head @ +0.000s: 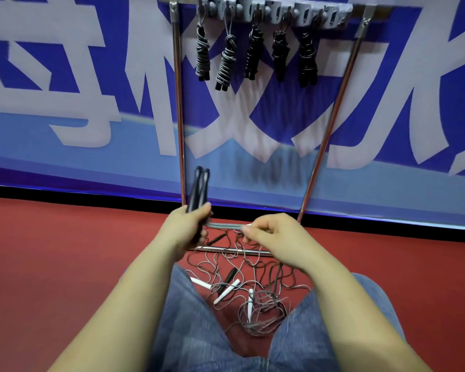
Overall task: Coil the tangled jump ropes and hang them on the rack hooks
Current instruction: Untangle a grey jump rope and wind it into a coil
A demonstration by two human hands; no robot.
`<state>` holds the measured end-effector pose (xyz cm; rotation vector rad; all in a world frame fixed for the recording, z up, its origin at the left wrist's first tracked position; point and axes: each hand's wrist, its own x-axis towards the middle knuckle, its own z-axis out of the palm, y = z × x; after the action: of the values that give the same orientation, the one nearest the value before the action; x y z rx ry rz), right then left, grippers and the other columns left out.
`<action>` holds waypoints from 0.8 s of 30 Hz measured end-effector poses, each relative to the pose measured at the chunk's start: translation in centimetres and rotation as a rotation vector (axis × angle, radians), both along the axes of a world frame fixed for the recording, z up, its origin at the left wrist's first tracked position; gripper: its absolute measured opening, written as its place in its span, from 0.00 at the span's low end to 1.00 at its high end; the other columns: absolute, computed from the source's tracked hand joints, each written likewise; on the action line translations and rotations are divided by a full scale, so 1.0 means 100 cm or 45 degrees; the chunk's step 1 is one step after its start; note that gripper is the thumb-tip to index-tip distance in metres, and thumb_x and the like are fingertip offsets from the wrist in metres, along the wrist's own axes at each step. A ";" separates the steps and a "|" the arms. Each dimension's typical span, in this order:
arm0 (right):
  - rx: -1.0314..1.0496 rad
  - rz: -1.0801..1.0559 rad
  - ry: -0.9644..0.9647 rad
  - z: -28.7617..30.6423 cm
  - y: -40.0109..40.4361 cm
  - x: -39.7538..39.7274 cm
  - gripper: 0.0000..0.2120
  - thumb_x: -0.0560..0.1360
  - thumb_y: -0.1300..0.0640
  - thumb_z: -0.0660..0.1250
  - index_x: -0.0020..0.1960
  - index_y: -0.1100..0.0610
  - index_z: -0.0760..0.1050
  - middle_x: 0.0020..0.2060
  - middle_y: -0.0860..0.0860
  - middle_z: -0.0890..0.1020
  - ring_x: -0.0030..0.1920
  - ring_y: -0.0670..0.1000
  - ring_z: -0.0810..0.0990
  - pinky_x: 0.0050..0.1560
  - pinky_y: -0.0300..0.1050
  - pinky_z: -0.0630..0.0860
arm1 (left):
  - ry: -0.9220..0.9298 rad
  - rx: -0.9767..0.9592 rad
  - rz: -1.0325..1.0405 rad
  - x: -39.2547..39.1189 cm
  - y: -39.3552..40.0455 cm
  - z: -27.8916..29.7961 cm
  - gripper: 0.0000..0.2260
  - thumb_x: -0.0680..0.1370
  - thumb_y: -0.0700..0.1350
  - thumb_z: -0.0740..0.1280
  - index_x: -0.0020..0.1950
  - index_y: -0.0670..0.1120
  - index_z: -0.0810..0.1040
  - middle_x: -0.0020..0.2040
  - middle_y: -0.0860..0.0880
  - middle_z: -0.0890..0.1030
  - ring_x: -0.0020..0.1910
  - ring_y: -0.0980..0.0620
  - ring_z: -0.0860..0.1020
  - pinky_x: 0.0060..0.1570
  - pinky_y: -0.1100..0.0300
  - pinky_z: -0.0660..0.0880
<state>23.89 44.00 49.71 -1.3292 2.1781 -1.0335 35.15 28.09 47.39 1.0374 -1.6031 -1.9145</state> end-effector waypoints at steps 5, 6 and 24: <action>0.003 -0.023 0.138 0.020 -0.005 -0.001 0.11 0.70 0.47 0.73 0.34 0.53 0.79 0.23 0.47 0.71 0.25 0.42 0.65 0.30 0.40 0.63 | -0.482 -0.428 -0.626 0.004 0.011 0.000 0.07 0.77 0.44 0.68 0.41 0.45 0.74 0.30 0.48 0.72 0.22 0.53 0.68 0.22 0.65 0.66; -0.004 -0.017 0.127 0.024 -0.004 -0.003 0.10 0.69 0.48 0.74 0.35 0.53 0.80 0.23 0.46 0.72 0.25 0.42 0.66 0.30 0.39 0.65 | -0.489 -0.347 -0.752 0.007 0.012 0.003 0.06 0.77 0.43 0.68 0.42 0.45 0.75 0.32 0.47 0.73 0.22 0.54 0.68 0.23 0.64 0.66; 0.157 0.329 -1.007 0.037 -0.012 -0.027 0.20 0.71 0.43 0.63 0.43 0.60 0.79 0.30 0.49 0.82 0.27 0.45 0.77 0.27 0.35 0.70 | 0.070 0.311 -1.428 0.014 0.023 0.013 0.14 0.62 0.53 0.80 0.41 0.46 0.84 0.33 0.52 0.77 0.20 0.60 0.68 0.21 0.69 0.65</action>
<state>21.17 42.81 53.45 -0.8924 1.4142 -1.0600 36.58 30.43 48.66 0.0525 -2.1883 -2.8203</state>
